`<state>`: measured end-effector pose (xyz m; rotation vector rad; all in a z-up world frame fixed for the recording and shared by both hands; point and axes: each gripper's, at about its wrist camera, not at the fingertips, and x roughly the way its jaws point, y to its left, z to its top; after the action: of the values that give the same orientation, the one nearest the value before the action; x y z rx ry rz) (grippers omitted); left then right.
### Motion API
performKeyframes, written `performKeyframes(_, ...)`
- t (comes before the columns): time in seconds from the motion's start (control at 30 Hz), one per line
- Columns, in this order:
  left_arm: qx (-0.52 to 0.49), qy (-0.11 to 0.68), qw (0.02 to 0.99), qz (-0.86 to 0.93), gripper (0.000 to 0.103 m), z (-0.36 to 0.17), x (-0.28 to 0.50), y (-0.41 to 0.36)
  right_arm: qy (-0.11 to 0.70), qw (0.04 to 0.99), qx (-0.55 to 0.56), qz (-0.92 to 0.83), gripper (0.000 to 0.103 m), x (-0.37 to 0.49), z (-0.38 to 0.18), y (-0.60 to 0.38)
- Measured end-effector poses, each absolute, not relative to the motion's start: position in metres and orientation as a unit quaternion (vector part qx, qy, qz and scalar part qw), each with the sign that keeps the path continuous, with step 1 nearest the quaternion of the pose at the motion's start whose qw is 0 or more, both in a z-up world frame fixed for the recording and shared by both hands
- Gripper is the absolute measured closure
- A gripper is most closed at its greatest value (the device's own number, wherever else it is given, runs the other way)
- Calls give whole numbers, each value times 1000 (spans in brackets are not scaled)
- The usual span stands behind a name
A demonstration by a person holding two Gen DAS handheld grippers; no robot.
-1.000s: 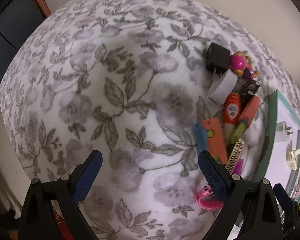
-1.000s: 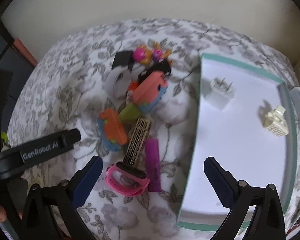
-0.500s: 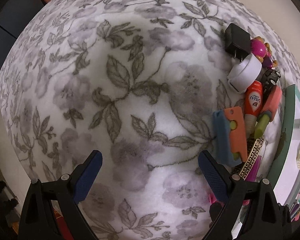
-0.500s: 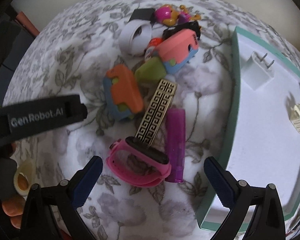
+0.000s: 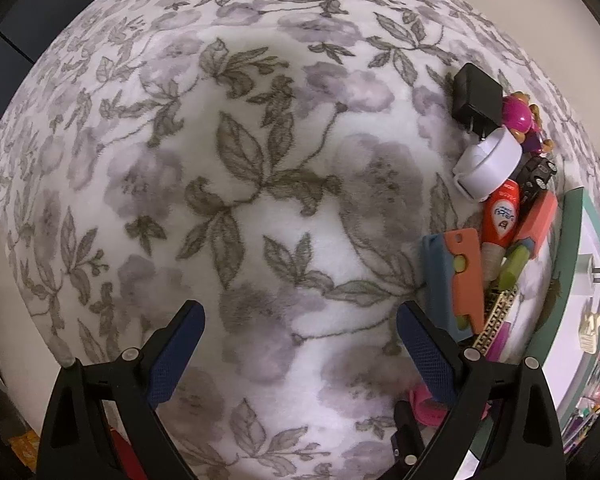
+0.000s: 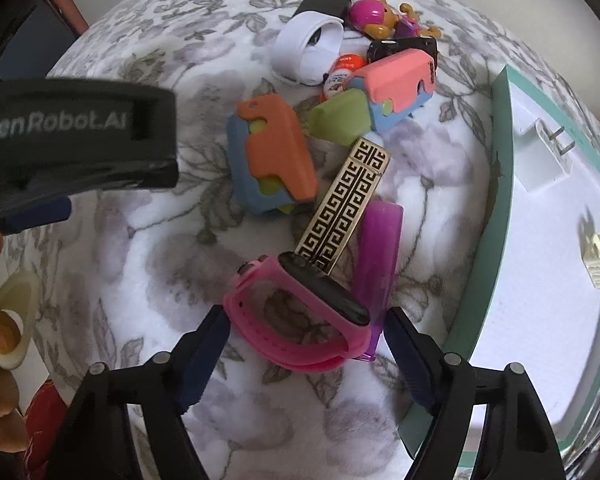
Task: Organize rigid objects
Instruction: 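Grasp the pink watch band with the right gripper while the left grasps the orange-blue toy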
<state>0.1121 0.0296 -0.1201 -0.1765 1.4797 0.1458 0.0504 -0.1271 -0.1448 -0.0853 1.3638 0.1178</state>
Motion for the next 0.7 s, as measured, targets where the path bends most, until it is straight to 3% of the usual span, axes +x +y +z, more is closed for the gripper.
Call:
performKeyframes(0.1,-88,674,732,54,6,-120,115,22,629,774,-34,58,36,51,-144,-126)
performKeyframes(0.7,-95,641,761,-19,6,-116,152,-41,609,790,59,47,38,66,-121,-182)
